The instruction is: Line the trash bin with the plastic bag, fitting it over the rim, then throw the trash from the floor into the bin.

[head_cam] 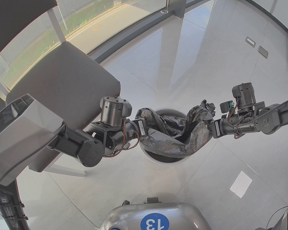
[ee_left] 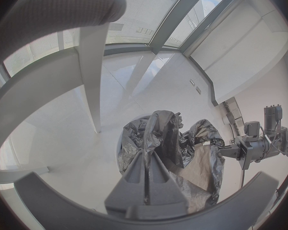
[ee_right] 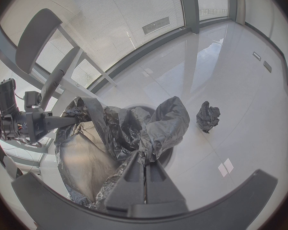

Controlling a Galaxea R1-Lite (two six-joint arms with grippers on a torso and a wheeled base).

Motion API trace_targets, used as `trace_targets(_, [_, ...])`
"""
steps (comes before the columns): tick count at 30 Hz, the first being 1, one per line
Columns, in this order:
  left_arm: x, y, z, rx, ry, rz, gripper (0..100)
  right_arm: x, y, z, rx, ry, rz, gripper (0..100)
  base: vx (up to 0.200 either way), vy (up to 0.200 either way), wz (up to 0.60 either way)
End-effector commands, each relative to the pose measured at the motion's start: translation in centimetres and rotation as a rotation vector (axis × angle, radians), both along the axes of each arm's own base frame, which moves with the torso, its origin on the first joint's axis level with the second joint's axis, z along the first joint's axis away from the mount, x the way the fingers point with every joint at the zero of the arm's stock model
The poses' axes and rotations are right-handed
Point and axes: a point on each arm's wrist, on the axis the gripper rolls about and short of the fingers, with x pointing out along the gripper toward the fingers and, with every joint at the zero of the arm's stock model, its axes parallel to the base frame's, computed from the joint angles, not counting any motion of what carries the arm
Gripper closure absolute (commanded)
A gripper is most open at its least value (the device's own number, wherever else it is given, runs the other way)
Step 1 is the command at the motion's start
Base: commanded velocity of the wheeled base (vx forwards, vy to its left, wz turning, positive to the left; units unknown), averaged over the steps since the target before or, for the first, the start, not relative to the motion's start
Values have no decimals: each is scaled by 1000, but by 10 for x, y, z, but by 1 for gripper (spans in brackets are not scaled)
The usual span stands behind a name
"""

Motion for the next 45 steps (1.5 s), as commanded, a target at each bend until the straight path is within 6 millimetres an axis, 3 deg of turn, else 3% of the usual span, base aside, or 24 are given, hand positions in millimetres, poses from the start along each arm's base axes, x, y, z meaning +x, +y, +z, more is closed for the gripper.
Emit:
trace_targets(1, [16, -6, -16, 8, 13, 8, 100, 13, 0, -9, -4, 12, -8, 100, 0, 0, 0])
trace_targets(8, [28, -15, -16, -4, 0, 11, 100, 15, -4, -9, -5, 15, -20, 100, 0, 0, 0])
trace_targets(14, [13, -6, -33, 52, 68, 21, 100, 12, 12, -17, -11, 36, 24, 100, 0, 0, 0])
trace_targets(18, [0, 6, -28, 67, 85, 25, 100, 11, 33, -31, -24, 65, 77, 100, 0, 0, 0])
trace_targets(22, [-10, 9, -28, 73, 93, 18, 100, 10, 38, -40, -33, 90, 93, 100, 0, 0, 0])
trace_targets(32, [-6, -14, -41, 63, 70, -12, 100, -4, 10, -54, -79, 152, 60, 100, 0, 0, 0])
trace_targets(38, [-8, -10, -49, 72, 77, -5, 100, -8, 5, -59, -92, 164, 61, 100, 0, 0, 0])
trace_targets(45, [7, 1, -57, 96, 10, 9, 100, -3, 7, -57, -90, 140, 65, 100, 0, 0, 0])
